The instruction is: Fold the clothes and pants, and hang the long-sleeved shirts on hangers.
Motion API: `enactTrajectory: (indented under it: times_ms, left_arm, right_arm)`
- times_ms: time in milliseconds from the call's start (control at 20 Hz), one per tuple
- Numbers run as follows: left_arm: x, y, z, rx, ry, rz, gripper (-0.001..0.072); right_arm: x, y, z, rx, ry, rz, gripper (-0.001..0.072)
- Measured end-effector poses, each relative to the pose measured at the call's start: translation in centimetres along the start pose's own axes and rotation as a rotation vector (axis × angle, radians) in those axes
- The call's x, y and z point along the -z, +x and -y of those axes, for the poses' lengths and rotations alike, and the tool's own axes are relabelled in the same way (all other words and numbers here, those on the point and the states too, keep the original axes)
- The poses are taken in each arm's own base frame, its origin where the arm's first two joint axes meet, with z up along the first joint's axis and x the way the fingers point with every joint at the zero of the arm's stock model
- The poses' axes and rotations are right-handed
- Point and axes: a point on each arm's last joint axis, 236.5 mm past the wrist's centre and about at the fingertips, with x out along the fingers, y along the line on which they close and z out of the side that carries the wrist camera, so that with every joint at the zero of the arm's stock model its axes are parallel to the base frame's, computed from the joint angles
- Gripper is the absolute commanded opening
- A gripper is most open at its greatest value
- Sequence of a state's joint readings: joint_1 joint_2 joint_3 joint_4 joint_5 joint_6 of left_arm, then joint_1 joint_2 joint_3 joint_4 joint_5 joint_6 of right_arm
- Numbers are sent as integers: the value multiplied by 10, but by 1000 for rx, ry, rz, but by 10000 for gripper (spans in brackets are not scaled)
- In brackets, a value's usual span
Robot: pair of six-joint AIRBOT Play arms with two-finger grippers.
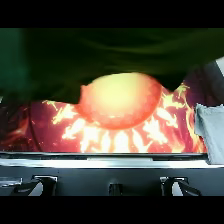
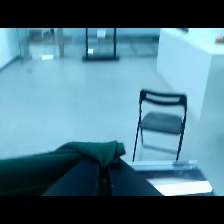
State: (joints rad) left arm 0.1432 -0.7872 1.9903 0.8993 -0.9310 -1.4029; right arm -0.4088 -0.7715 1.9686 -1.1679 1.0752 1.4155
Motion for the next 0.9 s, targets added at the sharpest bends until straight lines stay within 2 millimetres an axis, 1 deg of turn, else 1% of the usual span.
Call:
enactTrajectory:
  times_ms: [50,100,150,200,250,300,350,400,450,500,550,600,650,700,750,800,850,900]
  left_arm:
    - [-12,-8,6,4,6,40,24]
    - [-20,-12,9,3,8,68,24]
    - [-23,-14,8,-6,11,75,24]
    - [-21,-13,5,-19,4,69,24]
    - [-15,-10,-1,-36,-1,46,24]
    - [0,-3,-11,-55,-11,-6,24]
    - [22,8,-23,-72,-29,-77,25]
    - [53,22,-39,-91,-55,-172,25]
    - [87,35,-55,-106,-88,-267,25]
    - [130,48,-71,-117,-135,-381,25]
    - [176,59,-85,-126,-182,-493,25]
    - [226,66,-98,-135,-231,-612,25]
    - [283,70,-110,-145,-281,-736,26]
    - [335,69,-116,-151,-324,-847,26]
    - [390,65,-120,-158,-377,-952,26]
    - [445,57,-123,-171,-428,-1051,26]
    - [490,48,-125,-187,-472,-1126,26]
    - [531,42,-128,-209,-520,-1176,27]
  right_arm:
    - [-9,-7,0,10,-5,33,39]
    - [-16,-12,1,22,-8,59,39]
    - [-19,-14,2,28,-2,68,39]
    - [-17,-12,3,33,4,61,38]
    - [-9,-6,6,34,14,30,38]
    - [6,4,8,30,32,-30,38]
    - [30,19,11,20,60,-120,38]
    - [61,36,15,9,93,-230,37]
    - [102,55,19,-7,135,-369,37]
    - [145,72,23,-24,173,-511,36]
    - [195,87,24,-44,211,-665,36]
    - [244,99,25,-53,242,-809,36]
    - [296,108,23,-62,257,-949,36]
    - [344,114,19,-65,262,-1069,36]
    - [396,117,16,-54,270,-1190,37]
    - [441,117,12,-38,275,-1285,37]
    - [484,117,6,-24,288,-1363,37]
    - [518,118,0,-8,303,-1415,38]
